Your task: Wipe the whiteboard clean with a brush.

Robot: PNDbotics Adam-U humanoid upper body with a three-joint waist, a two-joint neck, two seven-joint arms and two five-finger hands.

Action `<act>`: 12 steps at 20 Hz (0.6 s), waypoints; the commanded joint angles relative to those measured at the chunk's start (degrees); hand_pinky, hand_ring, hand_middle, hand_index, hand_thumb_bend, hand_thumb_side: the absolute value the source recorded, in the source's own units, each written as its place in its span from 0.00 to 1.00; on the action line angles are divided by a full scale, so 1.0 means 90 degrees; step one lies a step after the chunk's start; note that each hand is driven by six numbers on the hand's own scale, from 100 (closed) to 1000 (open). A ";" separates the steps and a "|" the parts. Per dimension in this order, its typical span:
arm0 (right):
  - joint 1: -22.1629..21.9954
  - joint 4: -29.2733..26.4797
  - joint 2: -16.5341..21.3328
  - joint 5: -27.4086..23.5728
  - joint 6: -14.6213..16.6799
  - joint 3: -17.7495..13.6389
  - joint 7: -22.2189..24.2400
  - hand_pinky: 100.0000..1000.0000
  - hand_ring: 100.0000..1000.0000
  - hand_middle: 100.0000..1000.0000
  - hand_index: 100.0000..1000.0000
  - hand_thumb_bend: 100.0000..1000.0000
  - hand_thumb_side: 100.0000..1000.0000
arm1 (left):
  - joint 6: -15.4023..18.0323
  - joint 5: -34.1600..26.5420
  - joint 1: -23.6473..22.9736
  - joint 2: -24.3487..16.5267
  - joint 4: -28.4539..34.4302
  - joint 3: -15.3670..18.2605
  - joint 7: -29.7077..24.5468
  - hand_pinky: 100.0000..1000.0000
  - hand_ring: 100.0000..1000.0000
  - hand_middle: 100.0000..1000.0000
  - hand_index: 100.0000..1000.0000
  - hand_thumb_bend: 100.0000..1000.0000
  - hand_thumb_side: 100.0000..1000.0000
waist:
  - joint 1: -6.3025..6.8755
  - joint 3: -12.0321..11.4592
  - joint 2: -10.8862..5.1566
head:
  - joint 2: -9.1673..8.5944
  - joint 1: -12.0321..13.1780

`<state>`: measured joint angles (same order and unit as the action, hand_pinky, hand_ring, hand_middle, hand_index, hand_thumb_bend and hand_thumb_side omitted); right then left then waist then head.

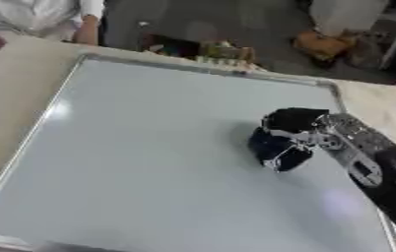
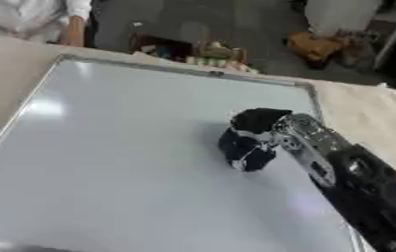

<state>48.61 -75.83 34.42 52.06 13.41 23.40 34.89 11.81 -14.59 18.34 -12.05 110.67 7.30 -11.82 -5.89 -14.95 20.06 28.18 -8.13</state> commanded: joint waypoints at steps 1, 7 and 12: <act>0.0044 -0.0090 -0.0175 0.0067 -0.0013 0.0125 0.0045 0.50 0.50 0.07 0.11 0.00 0.37 | -0.0030 -0.0019 0.0061 -0.0046 0.0131 -0.0004 0.0005 0.64 0.58 0.57 0.73 0.17 0.97 | 0.0051 0.0009 -0.0140 | 0.0068 0.0031; 0.0107 -0.0266 -0.0394 0.0069 0.0050 0.0233 0.0104 0.47 0.48 0.06 0.11 0.00 0.39 | -0.0051 -0.0029 0.0049 -0.0049 0.0135 -0.0008 0.0009 0.64 0.59 0.57 0.73 0.17 0.97 | 0.0045 0.0035 -0.0191 | 0.0093 0.0038; 0.0125 -0.0565 -0.0487 -0.0047 0.0130 0.0413 0.0221 0.43 0.47 0.06 0.12 0.00 0.41 | -0.0062 -0.0036 0.0045 -0.0059 0.0143 -0.0001 0.0026 0.64 0.59 0.57 0.73 0.17 0.97 | 0.0034 0.0065 -0.0228 | 0.0114 0.0045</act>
<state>48.94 -79.38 29.80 52.18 14.30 26.73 36.43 11.36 -14.67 18.31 -12.04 110.70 7.29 -11.71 -5.95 -14.42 19.38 28.75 -7.76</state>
